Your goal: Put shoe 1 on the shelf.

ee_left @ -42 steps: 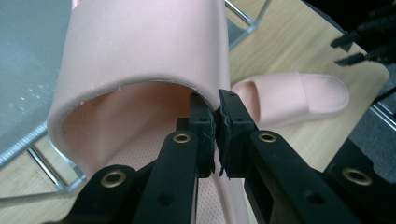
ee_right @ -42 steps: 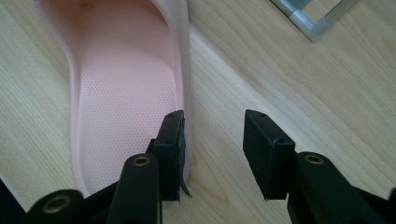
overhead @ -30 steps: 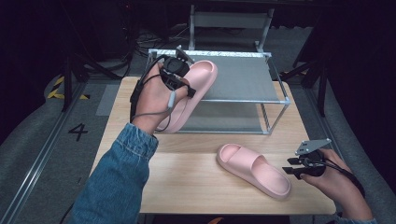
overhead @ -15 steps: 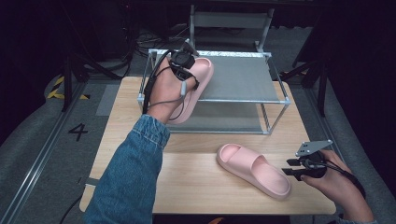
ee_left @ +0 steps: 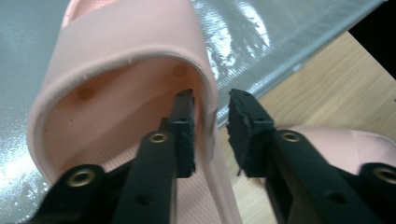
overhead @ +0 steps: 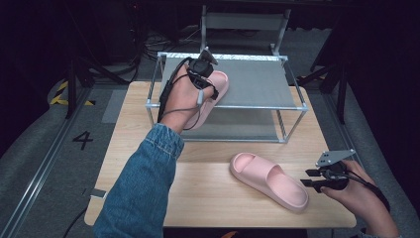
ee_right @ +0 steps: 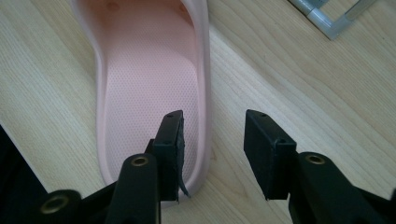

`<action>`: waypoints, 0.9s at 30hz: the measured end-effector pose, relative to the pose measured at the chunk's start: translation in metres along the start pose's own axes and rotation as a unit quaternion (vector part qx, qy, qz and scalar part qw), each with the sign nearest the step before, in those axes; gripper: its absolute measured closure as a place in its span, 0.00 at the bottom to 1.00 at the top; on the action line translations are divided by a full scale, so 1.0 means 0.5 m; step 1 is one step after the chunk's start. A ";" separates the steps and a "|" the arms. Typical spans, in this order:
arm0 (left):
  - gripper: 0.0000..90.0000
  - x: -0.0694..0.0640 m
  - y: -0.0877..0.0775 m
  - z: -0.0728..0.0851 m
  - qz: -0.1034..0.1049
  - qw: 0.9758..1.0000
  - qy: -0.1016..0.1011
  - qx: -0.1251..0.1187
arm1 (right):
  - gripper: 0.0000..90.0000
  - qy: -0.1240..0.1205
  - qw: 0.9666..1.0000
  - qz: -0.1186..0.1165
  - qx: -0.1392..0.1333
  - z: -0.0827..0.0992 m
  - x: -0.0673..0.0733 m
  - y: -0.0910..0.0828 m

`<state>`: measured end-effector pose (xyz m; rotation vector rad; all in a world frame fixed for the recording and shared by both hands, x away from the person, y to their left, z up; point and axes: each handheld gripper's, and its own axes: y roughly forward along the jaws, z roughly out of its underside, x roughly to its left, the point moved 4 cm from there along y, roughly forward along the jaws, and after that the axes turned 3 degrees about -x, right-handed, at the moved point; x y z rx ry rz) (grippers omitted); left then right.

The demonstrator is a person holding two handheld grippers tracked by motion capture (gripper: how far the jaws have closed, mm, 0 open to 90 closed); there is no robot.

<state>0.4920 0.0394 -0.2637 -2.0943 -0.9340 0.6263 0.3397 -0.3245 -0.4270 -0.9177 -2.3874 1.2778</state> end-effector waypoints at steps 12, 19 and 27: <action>0.71 -0.030 -0.103 0.086 0.060 0.995 0.064 -0.048 | 0.65 -0.003 1.000 -0.003 -0.001 -0.006 0.005 0.006; 0.73 -0.021 -0.133 0.153 0.065 0.994 0.074 -0.055 | 0.65 -0.006 1.000 -0.008 0.003 -0.011 0.015 0.014; 0.78 0.005 -0.143 0.213 0.089 0.992 0.071 -0.059 | 0.65 -0.005 1.000 -0.014 0.002 -0.013 0.017 0.017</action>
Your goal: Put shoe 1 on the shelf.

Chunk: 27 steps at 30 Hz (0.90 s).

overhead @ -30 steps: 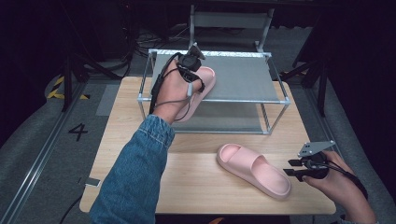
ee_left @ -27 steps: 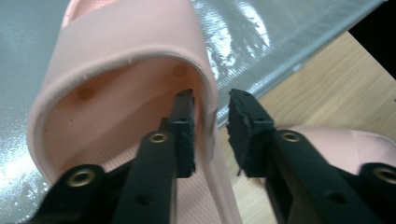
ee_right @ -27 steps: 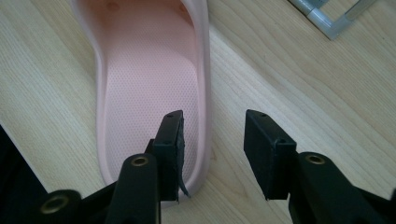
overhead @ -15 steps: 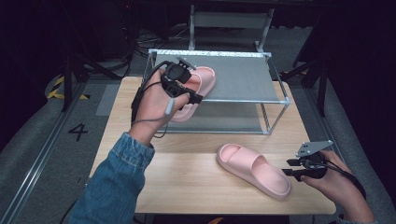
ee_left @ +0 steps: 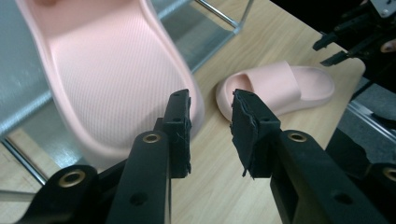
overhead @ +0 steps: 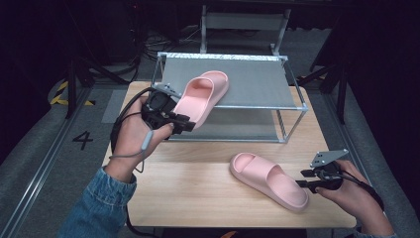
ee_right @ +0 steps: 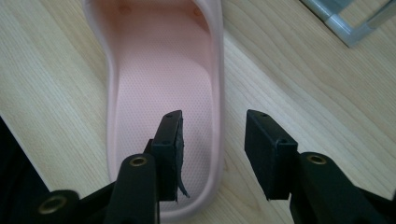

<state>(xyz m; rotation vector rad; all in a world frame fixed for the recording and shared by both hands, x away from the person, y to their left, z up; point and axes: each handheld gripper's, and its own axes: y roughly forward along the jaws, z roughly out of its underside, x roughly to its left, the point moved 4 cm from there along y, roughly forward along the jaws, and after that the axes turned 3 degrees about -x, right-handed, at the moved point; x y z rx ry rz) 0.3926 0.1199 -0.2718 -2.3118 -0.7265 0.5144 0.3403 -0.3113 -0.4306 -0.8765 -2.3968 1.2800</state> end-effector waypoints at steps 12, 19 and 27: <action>0.93 0.047 -0.001 0.072 -0.004 1.000 -0.014 0.005 | 0.65 -0.006 1.000 -0.006 0.002 -0.007 0.010 0.007; 0.98 0.052 0.020 0.067 0.004 1.000 -0.011 0.002 | 0.65 -0.010 1.000 -0.008 0.004 -0.008 0.012 0.009; 0.99 0.031 0.053 0.036 0.020 1.000 0.003 0.006 | 0.65 -0.011 1.000 -0.008 0.002 -0.008 0.012 0.008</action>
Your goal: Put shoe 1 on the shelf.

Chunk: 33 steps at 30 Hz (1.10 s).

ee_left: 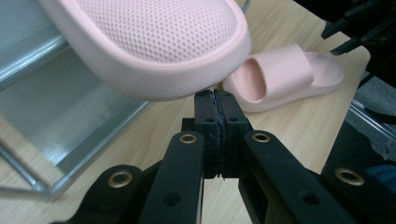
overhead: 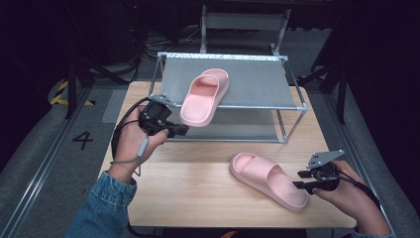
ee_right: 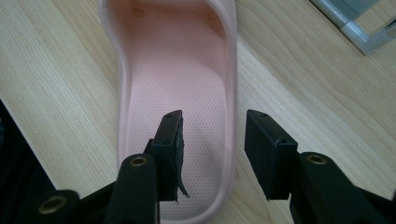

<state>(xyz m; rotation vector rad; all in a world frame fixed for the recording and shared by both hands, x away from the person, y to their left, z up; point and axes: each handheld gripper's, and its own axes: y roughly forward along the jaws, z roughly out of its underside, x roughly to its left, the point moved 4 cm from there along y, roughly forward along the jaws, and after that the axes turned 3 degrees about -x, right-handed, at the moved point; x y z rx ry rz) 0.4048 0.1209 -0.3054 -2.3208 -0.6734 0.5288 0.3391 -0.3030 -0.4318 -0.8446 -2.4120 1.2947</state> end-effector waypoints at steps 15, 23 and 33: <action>1.00 -0.020 0.081 -0.059 0.017 1.000 0.012 0.004 | 0.65 0.004 1.000 0.004 0.000 0.004 -0.003 -0.005; 0.99 -0.055 0.073 -0.068 0.021 0.999 0.032 -0.012 | 0.65 0.001 1.000 0.002 0.003 0.003 -0.001 0.000; 1.00 -0.014 0.101 -0.090 0.015 0.998 0.000 -0.055 | 0.65 0.000 1.000 0.002 0.004 0.002 0.001 0.001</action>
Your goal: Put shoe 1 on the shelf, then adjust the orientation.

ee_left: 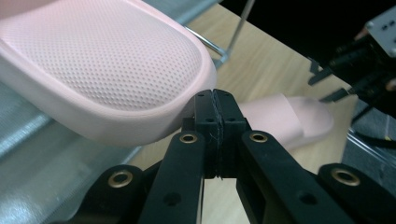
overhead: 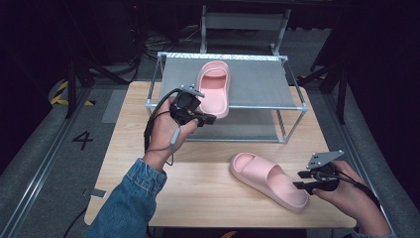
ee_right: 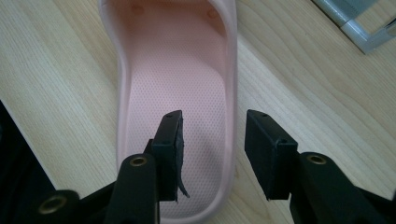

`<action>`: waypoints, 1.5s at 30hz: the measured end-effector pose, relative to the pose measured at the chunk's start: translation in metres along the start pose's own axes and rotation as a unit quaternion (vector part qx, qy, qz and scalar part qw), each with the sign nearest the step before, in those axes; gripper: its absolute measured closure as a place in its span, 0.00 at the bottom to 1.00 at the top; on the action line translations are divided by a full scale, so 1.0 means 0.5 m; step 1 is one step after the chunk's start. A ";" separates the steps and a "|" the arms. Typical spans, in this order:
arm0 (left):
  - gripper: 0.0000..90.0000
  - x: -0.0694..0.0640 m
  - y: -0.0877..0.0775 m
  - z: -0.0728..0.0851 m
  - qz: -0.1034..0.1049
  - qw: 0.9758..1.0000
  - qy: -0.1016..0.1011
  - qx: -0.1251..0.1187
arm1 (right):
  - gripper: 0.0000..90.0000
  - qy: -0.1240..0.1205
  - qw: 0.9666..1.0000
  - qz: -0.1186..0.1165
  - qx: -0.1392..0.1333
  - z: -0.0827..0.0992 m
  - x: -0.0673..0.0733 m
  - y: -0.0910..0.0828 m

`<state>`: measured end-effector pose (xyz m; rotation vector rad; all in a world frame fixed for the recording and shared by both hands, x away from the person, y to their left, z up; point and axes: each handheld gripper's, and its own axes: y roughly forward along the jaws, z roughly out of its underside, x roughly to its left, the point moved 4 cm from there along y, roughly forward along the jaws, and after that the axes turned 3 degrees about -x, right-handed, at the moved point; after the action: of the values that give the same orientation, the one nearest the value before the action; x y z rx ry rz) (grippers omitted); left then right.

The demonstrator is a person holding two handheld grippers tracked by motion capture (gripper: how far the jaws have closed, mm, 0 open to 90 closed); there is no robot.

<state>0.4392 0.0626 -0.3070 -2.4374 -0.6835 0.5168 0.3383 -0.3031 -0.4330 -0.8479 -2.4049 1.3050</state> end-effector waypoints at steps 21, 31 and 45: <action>0.97 0.086 0.077 -0.047 -0.045 0.999 -0.026 -0.015 | 0.65 0.006 1.000 -0.001 0.001 0.014 -0.002 -0.003; 0.69 0.063 0.039 -0.038 -0.047 0.998 -0.014 -0.031 | 0.64 0.002 1.000 -0.001 0.001 0.014 0.005 -0.003; 0.50 0.038 -0.046 0.036 -0.076 0.997 0.017 0.017 | 0.60 -0.005 1.000 -0.016 0.004 -0.012 0.024 0.015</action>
<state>0.4373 0.0971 -0.3112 -2.3341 -0.8325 0.4217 0.3345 -0.2886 -0.4362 -0.7996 -2.4097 1.3077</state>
